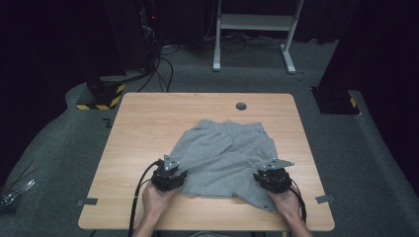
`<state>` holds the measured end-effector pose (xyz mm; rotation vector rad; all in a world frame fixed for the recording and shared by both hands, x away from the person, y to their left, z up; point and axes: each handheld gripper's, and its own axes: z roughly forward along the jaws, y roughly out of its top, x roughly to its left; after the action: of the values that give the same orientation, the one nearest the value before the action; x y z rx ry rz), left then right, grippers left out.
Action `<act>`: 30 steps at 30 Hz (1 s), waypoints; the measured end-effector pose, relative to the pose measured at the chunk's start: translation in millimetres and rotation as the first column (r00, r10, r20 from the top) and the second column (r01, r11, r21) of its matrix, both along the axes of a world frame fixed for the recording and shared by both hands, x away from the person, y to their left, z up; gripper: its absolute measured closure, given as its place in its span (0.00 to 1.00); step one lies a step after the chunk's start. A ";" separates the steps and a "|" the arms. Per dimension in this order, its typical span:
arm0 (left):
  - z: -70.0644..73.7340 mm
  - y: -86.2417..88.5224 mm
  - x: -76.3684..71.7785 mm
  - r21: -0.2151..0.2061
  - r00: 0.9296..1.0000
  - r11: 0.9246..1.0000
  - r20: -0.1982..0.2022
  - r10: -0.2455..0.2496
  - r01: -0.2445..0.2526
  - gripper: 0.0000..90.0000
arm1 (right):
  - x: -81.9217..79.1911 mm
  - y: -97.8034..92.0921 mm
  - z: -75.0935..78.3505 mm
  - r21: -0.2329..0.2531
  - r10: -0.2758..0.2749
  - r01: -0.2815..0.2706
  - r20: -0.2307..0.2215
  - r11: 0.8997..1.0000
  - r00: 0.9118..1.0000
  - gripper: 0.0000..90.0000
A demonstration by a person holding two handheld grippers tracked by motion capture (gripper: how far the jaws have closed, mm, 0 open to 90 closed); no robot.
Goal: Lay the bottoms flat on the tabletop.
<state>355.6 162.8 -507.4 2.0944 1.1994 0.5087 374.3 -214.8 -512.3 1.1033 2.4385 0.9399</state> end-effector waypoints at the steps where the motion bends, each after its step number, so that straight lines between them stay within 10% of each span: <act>1: -2.0 0.3 -0.7 0.003 1.000 1.000 -0.012 -0.007 0.007 0.73 | -2.1 -0.3 -0.6 0.004 0.005 -0.005 0.008 1.000 1.000 0.93; 8: -3.5 2.9 -15.0 0.036 0.998 0.999 -0.043 -0.036 0.037 0.95 | -15.5 -7.9 1.2 -0.035 0.047 -0.046 0.014 0.998 0.999 0.98; 15: 4.5 3.2 -19.8 -0.004 0.999 0.999 0.002 -0.033 0.033 0.76 | -14.0 -15.2 5.7 0.013 0.022 -0.022 0.030 1.000 0.999 0.85; 24: 19.5 -3.8 16.6 -0.017 0.997 1.000 0.076 0.017 -0.015 0.54 | 24.9 -0.4 7.4 0.057 -0.091 0.089 0.039 0.994 0.995 0.67; 30: 11.5 1.5 57.0 -0.013 0.996 0.996 0.022 0.090 -0.090 0.50 | 34.5 13.5 -4.2 0.027 -0.084 0.083 0.036 0.996 0.996 0.63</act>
<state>412.7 164.4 -495.9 2.0260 1.2849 0.5629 408.8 -201.3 -516.5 1.1762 2.3377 0.9589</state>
